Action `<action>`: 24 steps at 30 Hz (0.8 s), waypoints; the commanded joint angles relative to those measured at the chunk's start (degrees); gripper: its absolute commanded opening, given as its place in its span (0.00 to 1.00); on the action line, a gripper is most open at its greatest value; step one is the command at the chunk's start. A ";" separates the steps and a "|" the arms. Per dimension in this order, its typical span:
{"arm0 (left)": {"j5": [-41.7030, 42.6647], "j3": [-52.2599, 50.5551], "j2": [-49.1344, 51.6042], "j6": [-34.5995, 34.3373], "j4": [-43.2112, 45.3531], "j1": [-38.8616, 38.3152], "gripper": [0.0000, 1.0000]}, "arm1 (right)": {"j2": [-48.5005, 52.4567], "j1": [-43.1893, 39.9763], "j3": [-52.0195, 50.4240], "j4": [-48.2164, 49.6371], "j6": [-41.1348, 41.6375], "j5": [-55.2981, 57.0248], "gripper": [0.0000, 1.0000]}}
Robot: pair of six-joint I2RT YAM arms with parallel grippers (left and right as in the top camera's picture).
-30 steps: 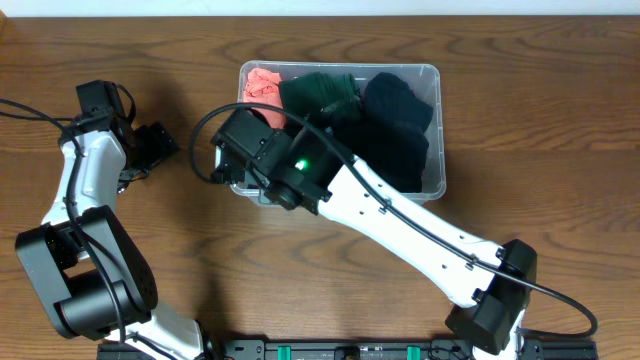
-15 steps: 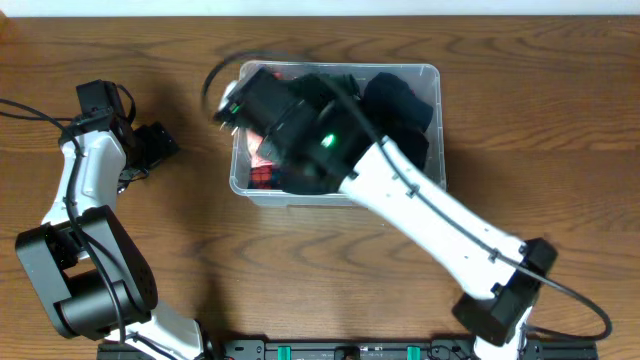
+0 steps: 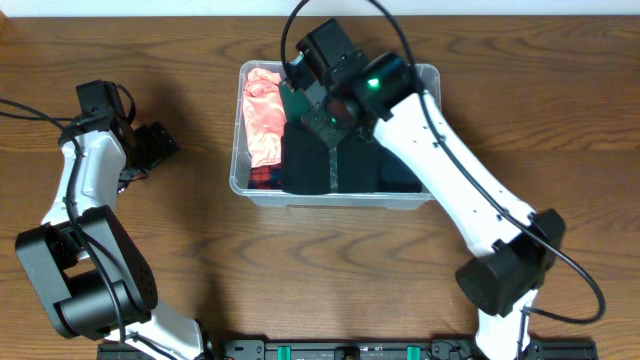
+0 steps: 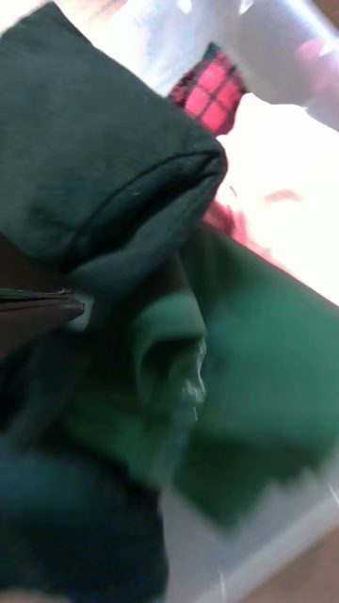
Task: Pack container
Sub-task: 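Lower the black garment into the bin's lower middle and release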
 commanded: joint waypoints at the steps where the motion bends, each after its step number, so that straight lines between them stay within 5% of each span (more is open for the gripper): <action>1: -0.15 -0.33 0.35 -0.52 -0.07 0.13 0.98 | 4.57 0.52 -1.64 -0.26 1.88 -4.55 0.01; 12: -0.15 -0.33 0.35 -0.52 -0.07 0.13 0.98 | 19.56 0.52 -2.95 1.20 1.77 -8.61 0.01; 24: -0.15 -0.33 0.35 -0.52 -0.07 0.13 0.98 | 14.16 0.24 2.27 -0.48 0.55 -9.64 0.01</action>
